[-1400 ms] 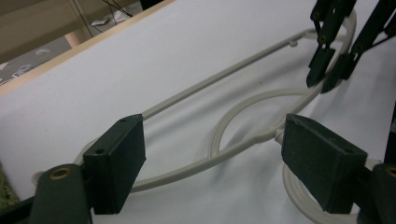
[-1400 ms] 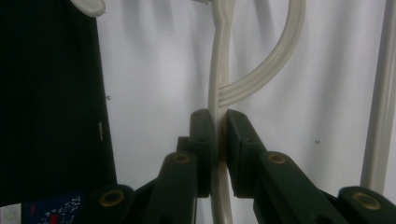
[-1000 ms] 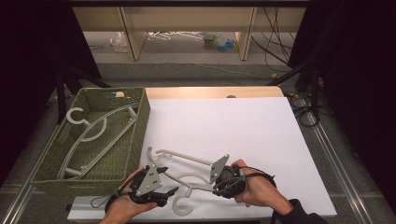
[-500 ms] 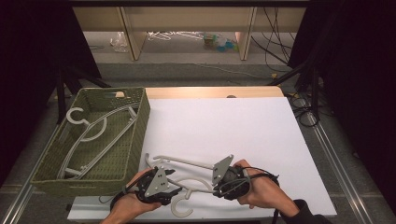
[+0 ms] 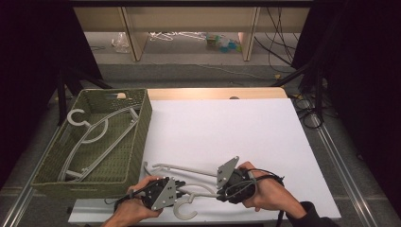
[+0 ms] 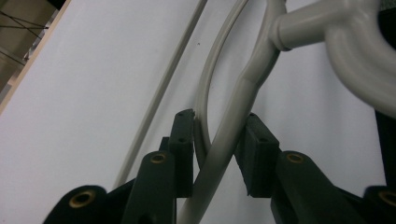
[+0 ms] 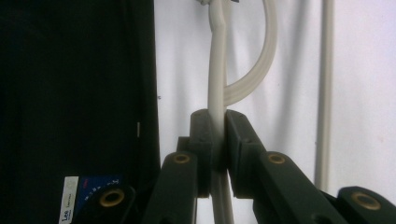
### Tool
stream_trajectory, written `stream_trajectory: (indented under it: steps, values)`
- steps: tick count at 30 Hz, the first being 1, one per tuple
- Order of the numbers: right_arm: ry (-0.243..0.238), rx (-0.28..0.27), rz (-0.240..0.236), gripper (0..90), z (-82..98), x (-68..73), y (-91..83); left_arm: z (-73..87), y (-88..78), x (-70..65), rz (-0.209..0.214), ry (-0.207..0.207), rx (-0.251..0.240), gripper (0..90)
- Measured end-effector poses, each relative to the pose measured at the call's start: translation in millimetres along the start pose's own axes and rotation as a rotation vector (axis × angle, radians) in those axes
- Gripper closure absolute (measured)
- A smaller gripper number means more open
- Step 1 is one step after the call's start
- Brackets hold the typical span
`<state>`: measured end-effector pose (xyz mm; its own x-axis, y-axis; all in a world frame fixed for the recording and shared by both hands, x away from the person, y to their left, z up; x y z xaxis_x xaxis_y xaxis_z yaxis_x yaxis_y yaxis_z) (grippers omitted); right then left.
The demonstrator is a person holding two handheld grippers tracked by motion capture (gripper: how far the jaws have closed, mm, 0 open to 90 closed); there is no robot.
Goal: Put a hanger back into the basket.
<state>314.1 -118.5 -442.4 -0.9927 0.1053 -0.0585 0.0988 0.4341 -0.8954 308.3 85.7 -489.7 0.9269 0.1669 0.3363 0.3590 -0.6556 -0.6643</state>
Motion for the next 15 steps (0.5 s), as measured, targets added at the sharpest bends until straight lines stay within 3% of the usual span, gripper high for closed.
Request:
stream_trajectory:
  steps: [2, 5, 7, 12, 15]
  values:
    - [-0.011, -0.015, -0.012, 82.4, 0.3, 0.3, -1.4, -4.8, -3.4, -0.1, 0.007, 0.056, 0.011, 71.0]
    - [-0.034, -0.031, -0.011, 81.9, 2.3, -2.0, -4.6, -11.7, -7.6, -3.6, 0.022, 0.099, 0.009, 73.7]
    - [-0.027, -0.049, -0.005, 81.0, 2.9, -3.9, -7.7, -14.9, -10.2, -0.6, 0.010, 0.120, 0.004, 74.7]
    - [-0.008, -0.084, -0.005, 77.6, 6.2, -10.1, -11.4, -19.3, -12.1, -1.4, 0.012, 0.137, 0.010, 77.3]
    - [-0.005, -0.085, 0.029, 75.1, 5.5, -11.2, -11.7, -23.2, -11.4, -1.3, 0.024, 0.113, -0.003, 78.1]
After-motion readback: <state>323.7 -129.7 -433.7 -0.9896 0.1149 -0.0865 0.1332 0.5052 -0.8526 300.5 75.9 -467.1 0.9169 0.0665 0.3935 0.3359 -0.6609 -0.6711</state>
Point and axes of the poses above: each handheld gripper's, and its own axes: y roughly forward along the jaws, z roughly out of its underside, x roughly to its left, the point moved 5 cm from there along y, roughly forward along the jaws, and after that the axes turned 4 degrees about z, right-handed, at the moved point
